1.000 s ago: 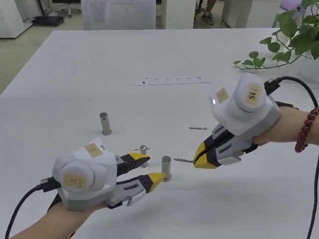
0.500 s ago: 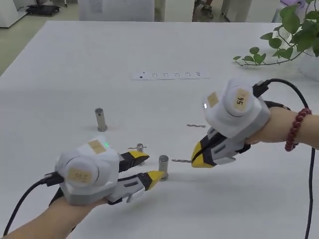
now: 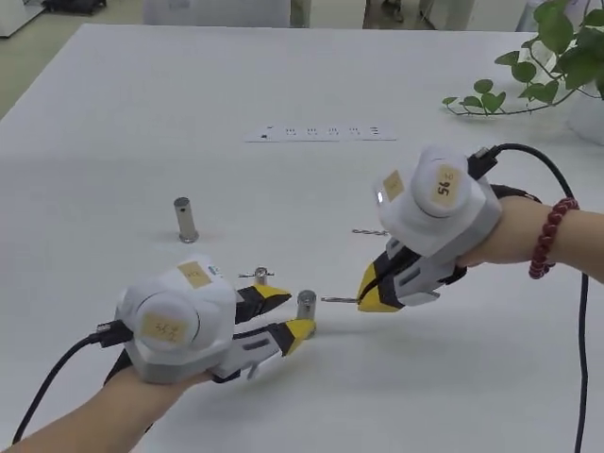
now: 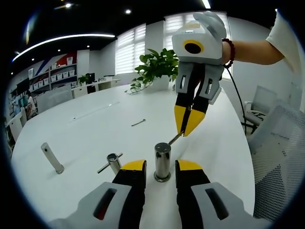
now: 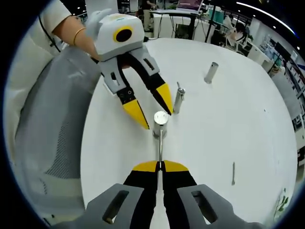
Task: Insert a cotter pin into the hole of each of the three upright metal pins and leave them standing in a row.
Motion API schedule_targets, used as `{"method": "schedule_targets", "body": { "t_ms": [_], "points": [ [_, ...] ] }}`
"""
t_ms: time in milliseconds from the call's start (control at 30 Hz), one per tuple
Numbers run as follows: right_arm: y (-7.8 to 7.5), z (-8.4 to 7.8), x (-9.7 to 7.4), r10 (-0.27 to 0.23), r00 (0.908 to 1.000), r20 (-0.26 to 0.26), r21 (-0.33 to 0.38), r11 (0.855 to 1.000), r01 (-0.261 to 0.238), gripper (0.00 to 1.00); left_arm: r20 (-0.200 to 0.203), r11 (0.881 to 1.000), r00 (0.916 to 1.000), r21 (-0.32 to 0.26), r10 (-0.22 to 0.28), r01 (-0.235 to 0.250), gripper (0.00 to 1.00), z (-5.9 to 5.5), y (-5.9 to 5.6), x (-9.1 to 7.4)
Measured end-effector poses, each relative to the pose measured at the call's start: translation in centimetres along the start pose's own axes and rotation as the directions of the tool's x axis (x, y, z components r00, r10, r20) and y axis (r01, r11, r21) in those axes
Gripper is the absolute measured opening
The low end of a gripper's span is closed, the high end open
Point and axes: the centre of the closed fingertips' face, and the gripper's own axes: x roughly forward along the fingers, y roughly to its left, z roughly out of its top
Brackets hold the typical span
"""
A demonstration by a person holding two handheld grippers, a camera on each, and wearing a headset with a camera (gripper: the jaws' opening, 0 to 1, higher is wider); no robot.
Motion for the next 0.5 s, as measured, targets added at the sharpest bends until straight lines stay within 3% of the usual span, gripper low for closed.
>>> {"method": "schedule_targets", "body": {
  "t_ms": [500],
  "points": [
    [0.05,0.31,0.36,0.011,0.9998,-0.013,-0.026,1.000,-0.012,0.04,-0.004,1.000,0.9999,-0.001,-0.014,0.014,0.16,-0.13,-0.48,0.59]
  ]
}}
